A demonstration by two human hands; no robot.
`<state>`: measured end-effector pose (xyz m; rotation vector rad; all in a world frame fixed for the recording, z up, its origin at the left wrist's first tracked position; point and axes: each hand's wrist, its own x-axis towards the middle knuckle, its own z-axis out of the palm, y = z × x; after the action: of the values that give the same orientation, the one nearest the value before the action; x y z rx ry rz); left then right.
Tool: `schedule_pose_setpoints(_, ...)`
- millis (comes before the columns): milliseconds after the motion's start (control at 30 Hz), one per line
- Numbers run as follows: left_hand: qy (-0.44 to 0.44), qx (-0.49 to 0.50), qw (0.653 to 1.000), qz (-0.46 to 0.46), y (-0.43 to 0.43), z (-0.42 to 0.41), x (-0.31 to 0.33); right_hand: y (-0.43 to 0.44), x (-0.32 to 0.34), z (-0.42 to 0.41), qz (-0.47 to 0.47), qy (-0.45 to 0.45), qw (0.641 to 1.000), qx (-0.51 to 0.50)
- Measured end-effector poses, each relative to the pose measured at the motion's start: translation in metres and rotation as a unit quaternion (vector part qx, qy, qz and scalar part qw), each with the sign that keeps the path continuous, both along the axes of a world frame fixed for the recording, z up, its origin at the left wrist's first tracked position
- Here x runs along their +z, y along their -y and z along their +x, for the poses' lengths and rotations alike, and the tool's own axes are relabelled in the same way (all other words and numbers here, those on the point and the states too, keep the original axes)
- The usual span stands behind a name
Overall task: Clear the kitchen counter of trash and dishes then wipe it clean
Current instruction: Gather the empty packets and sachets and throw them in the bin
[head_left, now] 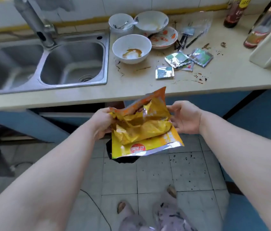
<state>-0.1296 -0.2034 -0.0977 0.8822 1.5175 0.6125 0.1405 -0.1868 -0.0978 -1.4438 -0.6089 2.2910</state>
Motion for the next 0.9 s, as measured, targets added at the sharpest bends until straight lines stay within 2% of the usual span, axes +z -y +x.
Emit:
schedule_pose_setpoints(67,-0.013,-0.023,1.0,0.014,0.017,-0.019,-0.004,0.012,-0.011,-0.02,-0.028,-0.024,0.999,-0.01)
schedule_pose_setpoints(233,-0.07,-0.08,0.991,0.078,0.045,-0.067,-0.024,0.045,-0.034,-0.084,-0.058,0.019,0.996,0.069)
schedule_pose_setpoints(333,-0.088,-0.094,0.988,0.085,0.054,-0.09,-0.033,0.062,-0.04,-0.113,-0.033,0.06,0.989,0.128)
schedule_pose_setpoints(400,-0.092,-0.103,0.988,0.074,0.06,-0.103,-0.037,0.068,-0.044,-0.127,-0.013,0.107,0.986,0.129)
schedule_pose_setpoints(433,-0.081,-0.096,0.99,0.059,0.063,-0.11,-0.04,0.07,-0.047,-0.134,-0.004,0.128,0.986,0.11)
schedule_pose_setpoints(500,0.015,-0.05,0.998,-0.017,0.068,-0.118,-0.043,0.069,-0.055,-0.142,0.011,0.166,0.984,0.061)
schedule_pose_setpoints(600,0.191,-0.002,0.972,-0.135,0.072,-0.135,-0.048,0.065,-0.069,-0.147,0.056,0.235,0.97,0.027)
schedule_pose_setpoints(667,0.228,0.015,0.958,-0.172,0.072,-0.142,-0.055,0.065,-0.074,-0.151,0.073,0.256,0.963,0.034)
schedule_pose_setpoints(800,0.133,-0.064,0.966,-0.214,0.071,-0.137,-0.075,0.058,-0.086,-0.162,0.08,0.261,0.961,0.041)
schedule_pose_setpoints(900,0.082,-0.049,0.971,-0.219,0.066,-0.133,-0.088,0.051,-0.1,-0.164,0.071,0.266,0.961,0.02)
